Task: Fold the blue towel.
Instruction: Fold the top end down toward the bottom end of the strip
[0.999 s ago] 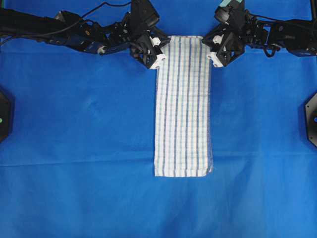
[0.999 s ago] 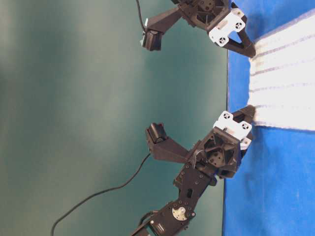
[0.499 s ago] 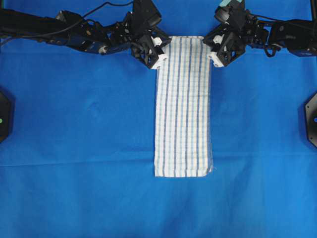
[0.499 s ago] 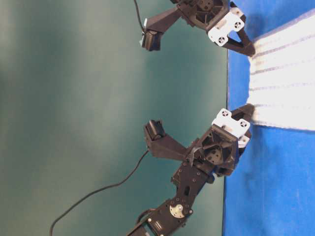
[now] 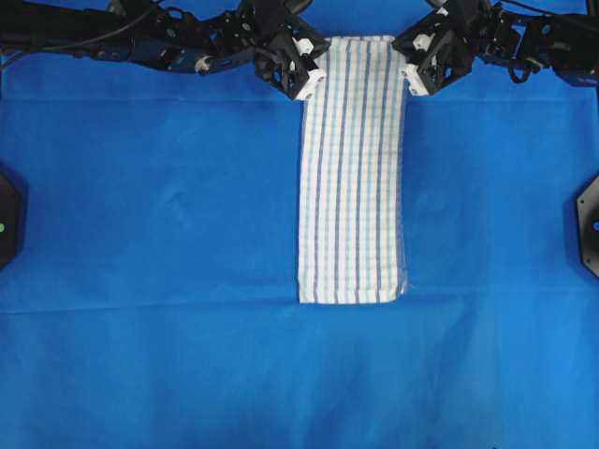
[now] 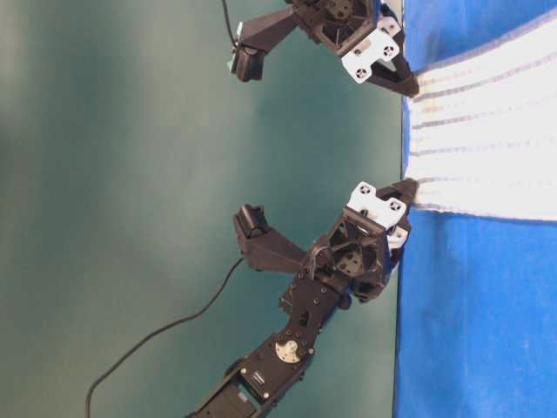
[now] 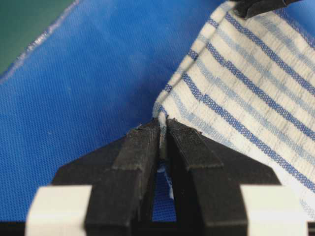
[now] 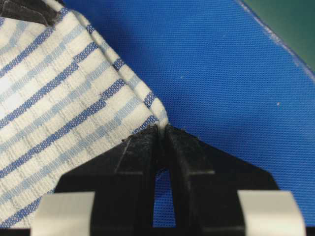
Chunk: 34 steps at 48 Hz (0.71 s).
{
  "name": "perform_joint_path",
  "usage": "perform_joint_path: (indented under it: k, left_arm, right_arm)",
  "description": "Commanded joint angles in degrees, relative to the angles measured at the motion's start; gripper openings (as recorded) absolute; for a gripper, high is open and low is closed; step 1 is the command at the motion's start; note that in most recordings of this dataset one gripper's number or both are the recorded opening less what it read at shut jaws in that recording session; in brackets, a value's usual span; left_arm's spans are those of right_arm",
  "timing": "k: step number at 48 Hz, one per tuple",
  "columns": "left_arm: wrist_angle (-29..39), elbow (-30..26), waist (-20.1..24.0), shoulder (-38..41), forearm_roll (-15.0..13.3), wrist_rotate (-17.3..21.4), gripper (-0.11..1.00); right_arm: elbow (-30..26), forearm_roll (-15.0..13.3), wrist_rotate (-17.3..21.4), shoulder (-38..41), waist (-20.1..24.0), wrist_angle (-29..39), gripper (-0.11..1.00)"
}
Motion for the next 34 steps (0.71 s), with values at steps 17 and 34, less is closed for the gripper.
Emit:
perform_joint_path:
  k: [17,34]
  left_arm:
    - [0.0,2.3,-2.1,-7.6,0.4,0.2,0.03]
    - [-0.2,10.1,-11.2,-14.4,0.4,3.7,0.03]
  right_arm:
    - [4.0,0.1,0.3,-8.8,1.8,-0.2,0.09]
    - [12.1,0.4,1.4,-21.4,12.0,0.5,0.09]
